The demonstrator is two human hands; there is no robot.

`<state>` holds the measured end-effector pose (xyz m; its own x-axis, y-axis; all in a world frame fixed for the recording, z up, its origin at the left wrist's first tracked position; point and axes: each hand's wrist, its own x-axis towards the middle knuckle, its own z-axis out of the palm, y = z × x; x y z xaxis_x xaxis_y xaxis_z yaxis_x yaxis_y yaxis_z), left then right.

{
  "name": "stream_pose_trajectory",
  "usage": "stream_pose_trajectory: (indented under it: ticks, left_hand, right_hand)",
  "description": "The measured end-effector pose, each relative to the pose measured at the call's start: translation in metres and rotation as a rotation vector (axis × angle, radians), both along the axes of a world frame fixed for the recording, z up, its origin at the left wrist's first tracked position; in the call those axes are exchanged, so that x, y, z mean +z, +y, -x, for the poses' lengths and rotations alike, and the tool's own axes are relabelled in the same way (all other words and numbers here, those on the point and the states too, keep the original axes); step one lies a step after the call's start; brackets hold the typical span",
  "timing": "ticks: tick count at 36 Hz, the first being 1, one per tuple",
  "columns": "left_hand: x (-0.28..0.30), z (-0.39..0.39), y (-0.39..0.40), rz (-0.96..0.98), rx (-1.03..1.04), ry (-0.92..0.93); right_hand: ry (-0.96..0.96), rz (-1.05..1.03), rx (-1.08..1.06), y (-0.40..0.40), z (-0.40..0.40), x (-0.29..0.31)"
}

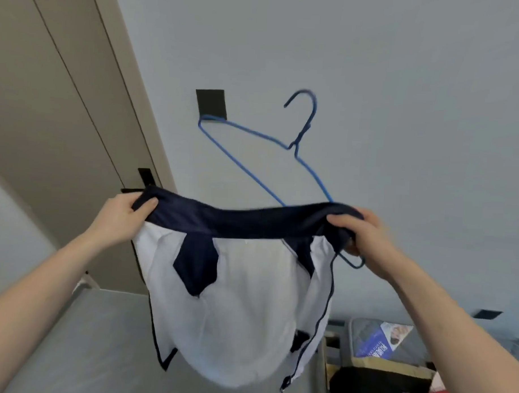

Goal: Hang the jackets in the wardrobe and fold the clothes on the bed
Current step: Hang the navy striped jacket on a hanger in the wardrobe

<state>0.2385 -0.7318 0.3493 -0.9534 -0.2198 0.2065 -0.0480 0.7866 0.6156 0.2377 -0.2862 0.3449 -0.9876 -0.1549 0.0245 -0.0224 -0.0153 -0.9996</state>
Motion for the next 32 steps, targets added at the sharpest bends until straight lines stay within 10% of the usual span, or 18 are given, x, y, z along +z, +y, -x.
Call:
stream_pose_trajectory:
  ticks: [22,32]
  left_hand:
    - [-0.056,-0.056,-0.045,-0.315,0.26,-0.124]
    - [-0.143,-0.053,0.069,-0.431,0.005,-0.541]
  right_hand:
    - [0.055,-0.209,0.212,-0.118,0.041,0.035]
    - [0.011,-0.177,0.543,-0.167,0.065,0.042]
